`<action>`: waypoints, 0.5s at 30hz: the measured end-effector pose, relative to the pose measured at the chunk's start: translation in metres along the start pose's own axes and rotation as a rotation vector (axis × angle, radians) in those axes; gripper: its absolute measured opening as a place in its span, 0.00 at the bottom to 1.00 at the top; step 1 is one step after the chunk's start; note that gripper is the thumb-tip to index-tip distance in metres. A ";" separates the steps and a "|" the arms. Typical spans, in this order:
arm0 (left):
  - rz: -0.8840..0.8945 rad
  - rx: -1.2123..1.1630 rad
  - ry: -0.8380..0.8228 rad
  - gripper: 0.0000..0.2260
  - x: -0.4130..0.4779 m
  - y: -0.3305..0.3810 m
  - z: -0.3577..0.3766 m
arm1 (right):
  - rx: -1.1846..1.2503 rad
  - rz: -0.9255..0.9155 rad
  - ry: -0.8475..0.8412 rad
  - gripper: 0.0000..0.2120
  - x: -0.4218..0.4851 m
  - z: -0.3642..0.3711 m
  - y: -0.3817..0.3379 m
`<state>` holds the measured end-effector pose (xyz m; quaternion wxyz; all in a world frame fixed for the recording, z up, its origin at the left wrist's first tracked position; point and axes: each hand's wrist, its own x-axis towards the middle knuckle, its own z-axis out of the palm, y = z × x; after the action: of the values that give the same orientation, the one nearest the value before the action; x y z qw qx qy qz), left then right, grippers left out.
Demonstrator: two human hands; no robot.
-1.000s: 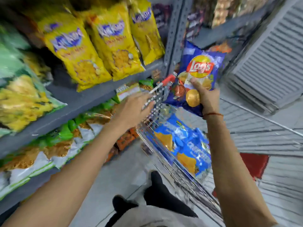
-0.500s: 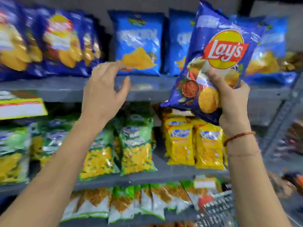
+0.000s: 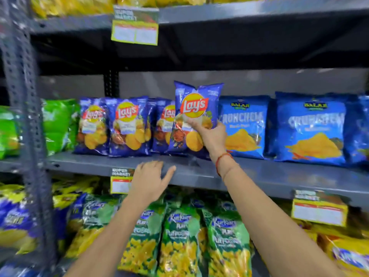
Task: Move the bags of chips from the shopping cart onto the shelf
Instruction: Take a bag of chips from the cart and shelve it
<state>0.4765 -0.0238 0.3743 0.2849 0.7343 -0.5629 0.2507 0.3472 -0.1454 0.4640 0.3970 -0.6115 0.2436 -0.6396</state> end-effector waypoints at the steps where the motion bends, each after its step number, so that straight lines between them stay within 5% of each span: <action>1: 0.013 0.014 0.003 0.38 -0.002 -0.001 0.001 | -0.022 0.004 -0.006 0.15 0.003 0.009 0.006; 15: -0.014 0.038 0.000 0.34 -0.007 -0.003 0.005 | -0.196 0.165 -0.162 0.33 0.008 0.041 0.044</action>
<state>0.4784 -0.0221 0.3653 0.2725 0.7435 -0.5529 0.2592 0.3970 -0.1702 0.4389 0.4049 -0.6749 0.3213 -0.5266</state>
